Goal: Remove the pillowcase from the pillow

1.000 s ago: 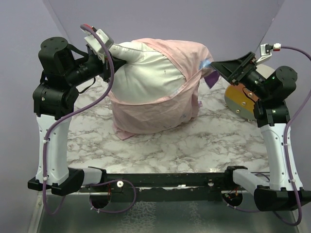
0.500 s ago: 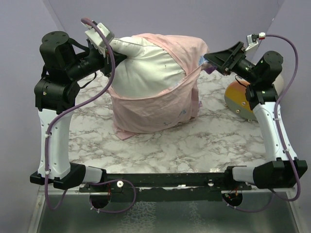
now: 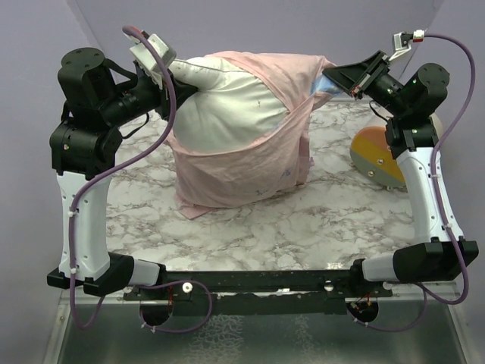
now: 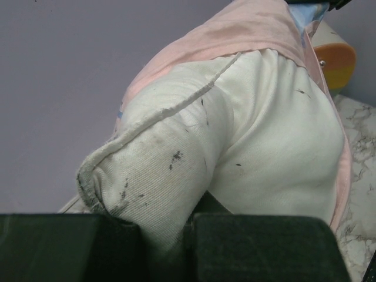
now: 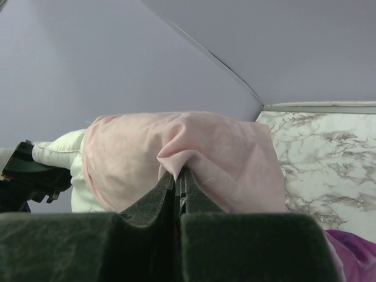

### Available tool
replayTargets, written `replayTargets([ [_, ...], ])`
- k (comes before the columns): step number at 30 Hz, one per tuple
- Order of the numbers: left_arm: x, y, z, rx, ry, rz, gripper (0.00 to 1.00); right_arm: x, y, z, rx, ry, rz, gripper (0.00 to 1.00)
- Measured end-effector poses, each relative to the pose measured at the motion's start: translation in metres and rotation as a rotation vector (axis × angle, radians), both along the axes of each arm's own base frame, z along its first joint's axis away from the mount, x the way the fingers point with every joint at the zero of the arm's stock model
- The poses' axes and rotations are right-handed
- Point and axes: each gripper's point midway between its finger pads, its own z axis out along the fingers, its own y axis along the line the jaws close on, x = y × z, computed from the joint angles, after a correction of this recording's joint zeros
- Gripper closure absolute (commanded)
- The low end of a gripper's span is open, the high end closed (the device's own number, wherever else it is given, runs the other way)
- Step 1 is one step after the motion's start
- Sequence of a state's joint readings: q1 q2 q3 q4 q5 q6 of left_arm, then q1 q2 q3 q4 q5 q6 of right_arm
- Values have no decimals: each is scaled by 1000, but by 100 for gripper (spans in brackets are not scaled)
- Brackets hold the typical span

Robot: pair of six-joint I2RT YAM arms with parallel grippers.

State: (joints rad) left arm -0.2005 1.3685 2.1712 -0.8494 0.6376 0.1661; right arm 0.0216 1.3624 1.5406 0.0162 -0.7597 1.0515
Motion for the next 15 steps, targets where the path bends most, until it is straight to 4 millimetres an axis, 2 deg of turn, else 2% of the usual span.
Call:
replayTargets([
  [4, -3, -2, -1, 0, 7, -18, 100, 13, -7, 10, 8, -6, -66, 99],
  [8, -13, -7, -5, 5, 31, -68, 100, 40, -27, 15, 5, 19, -233, 99],
  [10, -22, -10, -8, 11, 46, -106, 100, 52, -37, 11, -2, 39, -316, 99],
  [15, -46, -15, -19, 52, 85, -200, 100, 76, -62, -14, -11, 128, -485, 99],
])
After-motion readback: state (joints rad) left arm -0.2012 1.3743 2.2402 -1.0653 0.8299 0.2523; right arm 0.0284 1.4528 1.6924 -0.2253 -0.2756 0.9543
